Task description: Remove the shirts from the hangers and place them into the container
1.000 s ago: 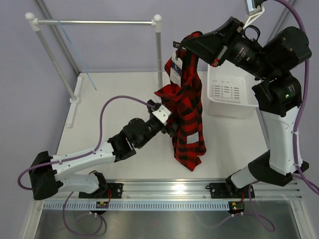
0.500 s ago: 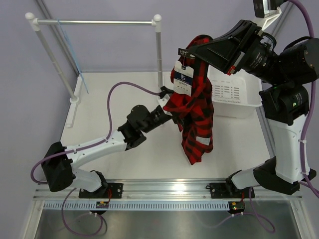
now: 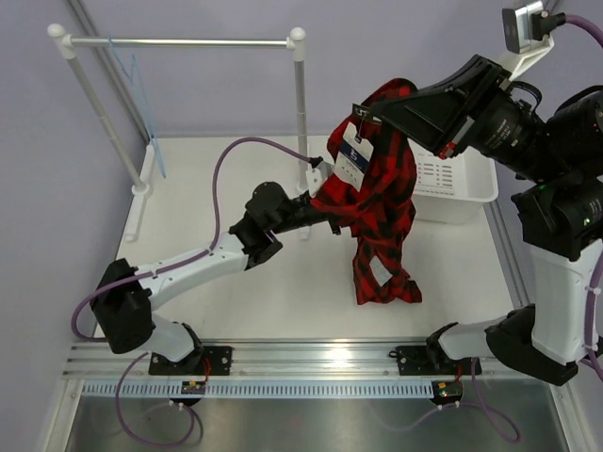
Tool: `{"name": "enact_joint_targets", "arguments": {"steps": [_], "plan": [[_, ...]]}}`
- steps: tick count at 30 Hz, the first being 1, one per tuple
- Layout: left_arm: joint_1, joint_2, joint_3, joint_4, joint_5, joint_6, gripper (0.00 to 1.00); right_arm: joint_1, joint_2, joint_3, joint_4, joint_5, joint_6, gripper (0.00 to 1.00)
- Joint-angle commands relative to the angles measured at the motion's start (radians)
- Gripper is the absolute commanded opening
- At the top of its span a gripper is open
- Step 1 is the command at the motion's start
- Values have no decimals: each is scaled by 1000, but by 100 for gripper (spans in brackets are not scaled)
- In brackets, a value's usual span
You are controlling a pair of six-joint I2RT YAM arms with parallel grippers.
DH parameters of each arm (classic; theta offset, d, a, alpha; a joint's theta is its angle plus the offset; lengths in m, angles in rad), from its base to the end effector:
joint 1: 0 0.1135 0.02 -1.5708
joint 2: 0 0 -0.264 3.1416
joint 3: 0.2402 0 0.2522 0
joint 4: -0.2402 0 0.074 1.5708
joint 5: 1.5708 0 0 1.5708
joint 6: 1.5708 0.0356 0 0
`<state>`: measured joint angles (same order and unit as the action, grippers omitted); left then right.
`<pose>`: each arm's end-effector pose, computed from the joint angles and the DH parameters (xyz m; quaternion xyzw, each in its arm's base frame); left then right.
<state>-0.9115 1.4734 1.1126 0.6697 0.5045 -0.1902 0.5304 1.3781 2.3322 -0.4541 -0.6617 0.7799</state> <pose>0.1977 -0.2831 0.3779 0.3902 0.4634 -0.5347 0.5892 0.1198 0.0956 0.6561 -0.2172 0.5135 0.6270 0.5440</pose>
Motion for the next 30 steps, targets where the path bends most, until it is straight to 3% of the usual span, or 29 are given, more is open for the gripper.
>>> {"name": "enact_joint_targets", "arguments": {"steps": [1,2,4,6,9,10,11,17,23,30], "plan": [[3,-131,23,-8,-33,-40,0,11,-65,-20,-109,109,-155,0],[3,-149,23,-83,-88,-34,0,11,-91,-40,-124,138,-180,1],[13,-195,45,-174,-133,-37,0,11,-115,-109,-176,230,-270,24],[20,-226,82,-286,-170,-57,0,11,-163,-215,-208,298,-357,27],[28,-263,150,-474,-208,-75,0,11,-238,-395,-202,436,-451,47],[28,-269,223,-595,-254,-83,0,11,-263,-445,-189,491,-474,81],[28,-271,260,-657,-274,-92,0,11,-307,-497,-157,514,-491,97],[37,-272,466,-953,-444,-101,0,13,-414,-718,-107,649,-571,99],[49,-266,527,-1059,-601,-106,0,11,-603,-872,-25,833,-686,99],[53,-183,581,-1159,-665,-69,0,10,-668,-866,-142,763,-689,99]]}}
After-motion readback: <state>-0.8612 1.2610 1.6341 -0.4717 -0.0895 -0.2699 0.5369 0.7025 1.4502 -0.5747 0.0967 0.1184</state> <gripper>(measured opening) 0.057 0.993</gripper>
